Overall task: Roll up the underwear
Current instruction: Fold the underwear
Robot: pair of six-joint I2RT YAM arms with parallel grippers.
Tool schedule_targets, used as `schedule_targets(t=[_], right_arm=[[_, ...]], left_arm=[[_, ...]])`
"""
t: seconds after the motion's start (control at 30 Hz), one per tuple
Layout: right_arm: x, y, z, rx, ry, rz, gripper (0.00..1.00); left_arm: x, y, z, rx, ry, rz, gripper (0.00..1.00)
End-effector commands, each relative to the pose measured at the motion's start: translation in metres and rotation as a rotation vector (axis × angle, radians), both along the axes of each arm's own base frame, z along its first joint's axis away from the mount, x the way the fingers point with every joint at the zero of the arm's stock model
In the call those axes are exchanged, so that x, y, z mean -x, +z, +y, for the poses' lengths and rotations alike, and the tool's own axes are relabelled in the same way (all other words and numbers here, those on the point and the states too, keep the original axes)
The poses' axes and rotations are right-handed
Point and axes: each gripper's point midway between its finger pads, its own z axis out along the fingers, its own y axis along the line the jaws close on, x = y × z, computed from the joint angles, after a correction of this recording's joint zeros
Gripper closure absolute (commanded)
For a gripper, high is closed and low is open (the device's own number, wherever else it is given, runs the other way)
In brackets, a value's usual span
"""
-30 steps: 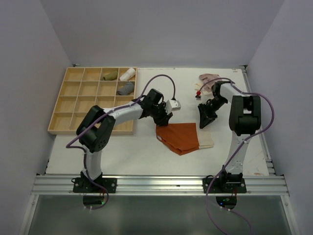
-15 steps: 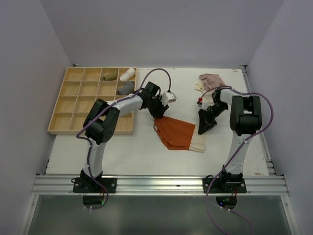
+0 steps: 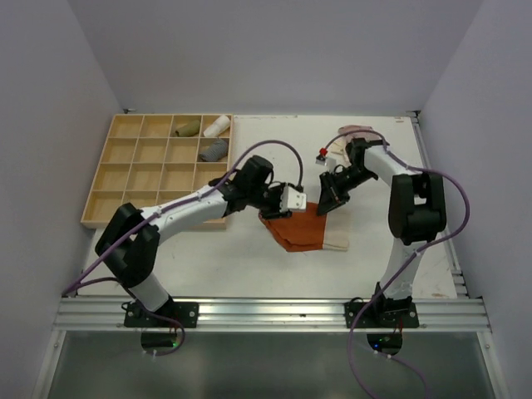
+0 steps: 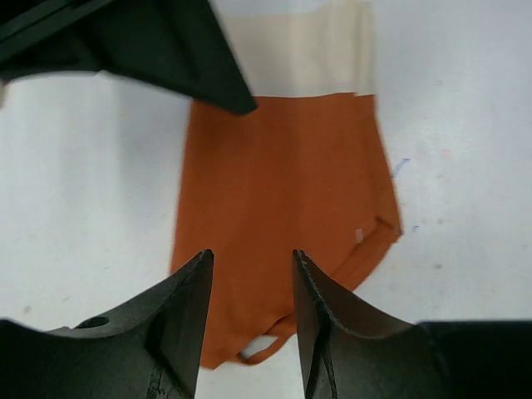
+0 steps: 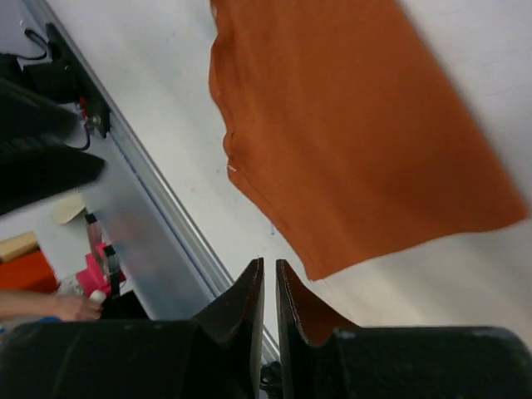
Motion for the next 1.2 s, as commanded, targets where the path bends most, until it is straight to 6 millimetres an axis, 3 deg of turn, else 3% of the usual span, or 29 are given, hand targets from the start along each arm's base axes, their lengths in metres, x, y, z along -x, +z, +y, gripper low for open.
schedule_targets(t=[0.0,0.1,0.2,0.47,0.73,1.0,1.17], right_arm=[[0.029,-0.019,0.019,-0.061,0.029,0.118,0.86],[0.042,-0.044,0.016,-0.034,0.028,0.192,0.87],[0.051,-0.066,0.010,0.017,0.039,0.244,0.88],[0.060,-0.089,-0.002,0.101,0.052,0.286,0.90],[0.060,-0.089,-0.004,0.105,0.062,0.276,0.91],[0.054,-0.077,-0.009,0.120,0.102,0.218,0.91],[0.047,-0.053,-0.004,0.078,0.122,0.172,0.90]], left_arm=[[0.033,-0.037,-0.013,-0.041,-0.112,-0.038,0.54],[0.056,-0.056,-0.021,-0.055,-0.133,0.003,0.54],[0.067,-0.064,-0.030,-0.053,-0.160,0.004,0.54],[0.094,-0.092,-0.035,-0.092,-0.224,0.011,0.54],[0.088,-0.122,-0.028,-0.188,-0.190,0.011,0.54],[0.095,-0.118,-0.021,-0.197,-0.203,0.026,0.57],[0.097,-0.126,-0.021,-0.229,-0.204,0.060,0.62]])
